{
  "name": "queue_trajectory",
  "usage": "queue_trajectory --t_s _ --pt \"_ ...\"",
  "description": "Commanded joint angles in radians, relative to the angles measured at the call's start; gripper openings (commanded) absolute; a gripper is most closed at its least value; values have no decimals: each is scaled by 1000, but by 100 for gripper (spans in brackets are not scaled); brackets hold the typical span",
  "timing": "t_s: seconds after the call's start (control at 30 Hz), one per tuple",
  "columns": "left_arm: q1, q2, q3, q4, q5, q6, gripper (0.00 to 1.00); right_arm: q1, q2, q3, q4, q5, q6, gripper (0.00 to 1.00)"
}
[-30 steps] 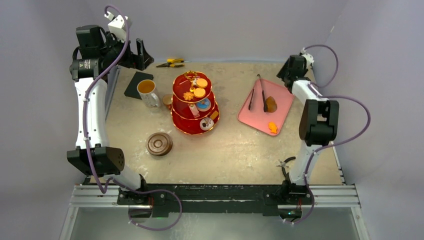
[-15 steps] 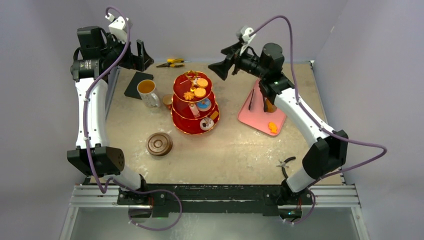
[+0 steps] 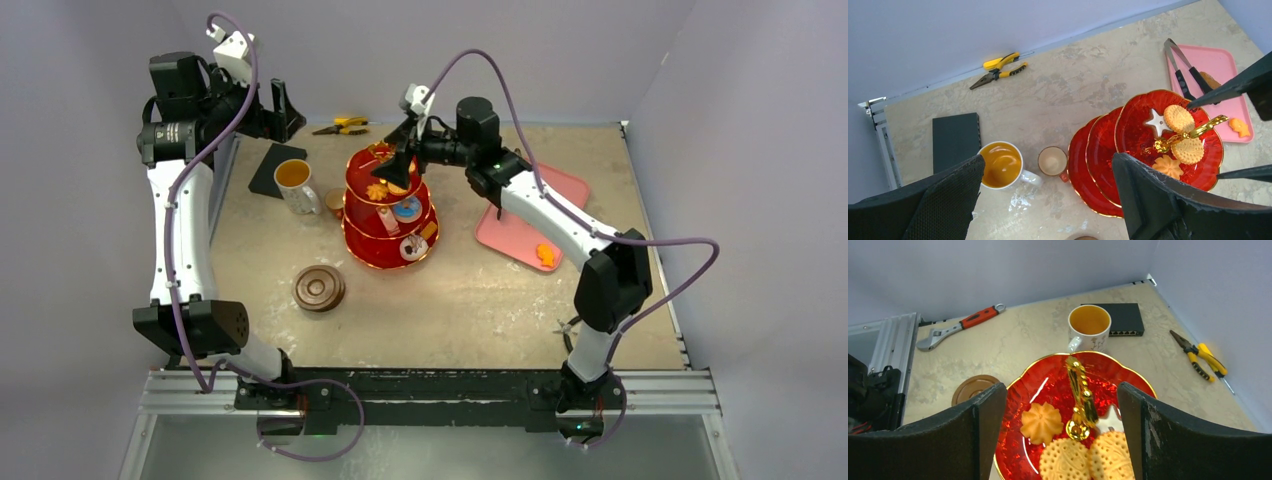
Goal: Serve the afternoon tea
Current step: Pick up the desert table from the center of the board.
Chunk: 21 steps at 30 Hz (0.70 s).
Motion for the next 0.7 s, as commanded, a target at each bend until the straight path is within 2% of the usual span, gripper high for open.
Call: queue_trajectory --t_s 0.0,0.13,0.37,0.47,0.5,0.67 --pt "11 -27 16 21 -6 13 99 17 1 59 38 40 -1 81" --pt "10 -28 17 18 -15 17 99 26 27 72 56 77 23 65" --pt "10 -33 11 10 -18 28 99 25 -3 25 99 166 9 18" --pt "11 -38 4 11 -19 32 99 23 -17 35 96 201 -24 3" --pt "10 -39 3 10 -20 35 99 22 -18 42 94 211 -35 0" --pt "10 -43 4 7 -26 41 99 -9 -18 80 101 231 -55 0"
